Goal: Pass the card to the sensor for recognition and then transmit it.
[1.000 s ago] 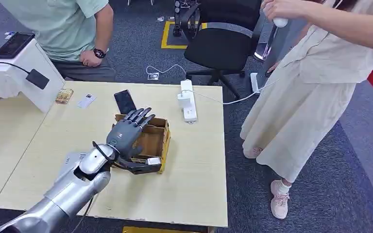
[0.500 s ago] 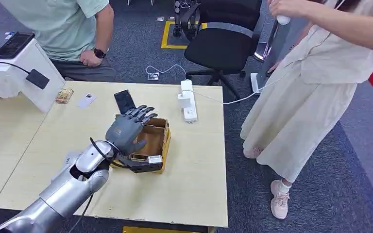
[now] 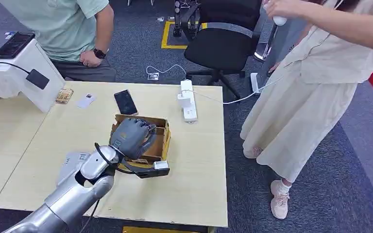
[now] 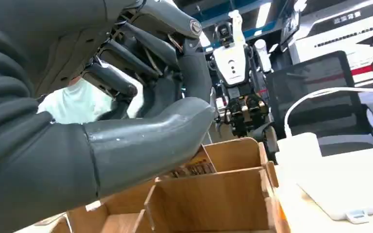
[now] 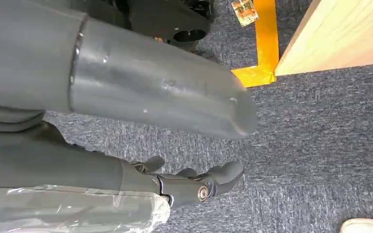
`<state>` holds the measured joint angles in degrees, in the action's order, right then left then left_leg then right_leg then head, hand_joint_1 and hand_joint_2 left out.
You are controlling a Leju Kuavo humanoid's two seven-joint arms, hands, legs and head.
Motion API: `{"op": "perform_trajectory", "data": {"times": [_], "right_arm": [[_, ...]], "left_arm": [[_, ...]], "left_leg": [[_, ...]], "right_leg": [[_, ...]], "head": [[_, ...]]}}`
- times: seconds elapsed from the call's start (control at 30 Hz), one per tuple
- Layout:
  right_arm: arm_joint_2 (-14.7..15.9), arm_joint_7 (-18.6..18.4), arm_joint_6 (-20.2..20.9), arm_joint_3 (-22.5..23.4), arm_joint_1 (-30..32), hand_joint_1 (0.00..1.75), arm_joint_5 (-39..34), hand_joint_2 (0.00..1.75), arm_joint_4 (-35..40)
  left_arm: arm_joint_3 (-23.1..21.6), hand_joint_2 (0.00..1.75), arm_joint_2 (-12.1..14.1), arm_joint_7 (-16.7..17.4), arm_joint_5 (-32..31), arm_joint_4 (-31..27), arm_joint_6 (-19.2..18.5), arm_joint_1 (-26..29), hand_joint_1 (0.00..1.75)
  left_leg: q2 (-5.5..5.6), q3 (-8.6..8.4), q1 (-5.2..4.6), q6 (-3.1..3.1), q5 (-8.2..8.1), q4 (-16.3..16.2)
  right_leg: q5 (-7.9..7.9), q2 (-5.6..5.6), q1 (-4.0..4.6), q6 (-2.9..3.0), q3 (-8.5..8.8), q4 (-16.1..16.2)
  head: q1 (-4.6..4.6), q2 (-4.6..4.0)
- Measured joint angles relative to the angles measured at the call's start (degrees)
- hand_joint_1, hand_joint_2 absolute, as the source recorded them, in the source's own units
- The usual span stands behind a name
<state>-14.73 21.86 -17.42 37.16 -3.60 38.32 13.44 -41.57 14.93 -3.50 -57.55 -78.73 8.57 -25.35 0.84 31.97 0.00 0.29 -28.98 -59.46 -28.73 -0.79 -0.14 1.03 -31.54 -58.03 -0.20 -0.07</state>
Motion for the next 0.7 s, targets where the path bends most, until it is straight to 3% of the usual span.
{"op": "perform_trajectory", "data": {"times": [0.03, 0.7], "right_arm": [[0.00, 0.00, 0.00, 0.00, 0.00, 0.00, 0.00, 0.00, 0.00], [0.00, -0.24, 0.09, 0.00, -0.01, 0.00, 0.72, 0.00, 0.00]], "left_arm": [[0.00, 1.75, -0.18, 0.00, -0.07, 0.00, 0.00, 0.05, 0.00], [-0.04, 1.75, -0.46, 1.05, -1.92, 1.07, -0.39, -0.87, 0.00]], "left_leg": [[0.00, 0.00, 0.00, 0.00, 0.00, 0.00], [0.00, 0.00, 0.00, 0.00, 0.00, 0.00]], "right_leg": [[0.00, 0.00, 0.00, 0.00, 0.00, 0.00], [0.00, 0.00, 0.00, 0.00, -0.01, 0.00]], "head": [[-0.02, 0.02], [0.00, 0.00]]}}
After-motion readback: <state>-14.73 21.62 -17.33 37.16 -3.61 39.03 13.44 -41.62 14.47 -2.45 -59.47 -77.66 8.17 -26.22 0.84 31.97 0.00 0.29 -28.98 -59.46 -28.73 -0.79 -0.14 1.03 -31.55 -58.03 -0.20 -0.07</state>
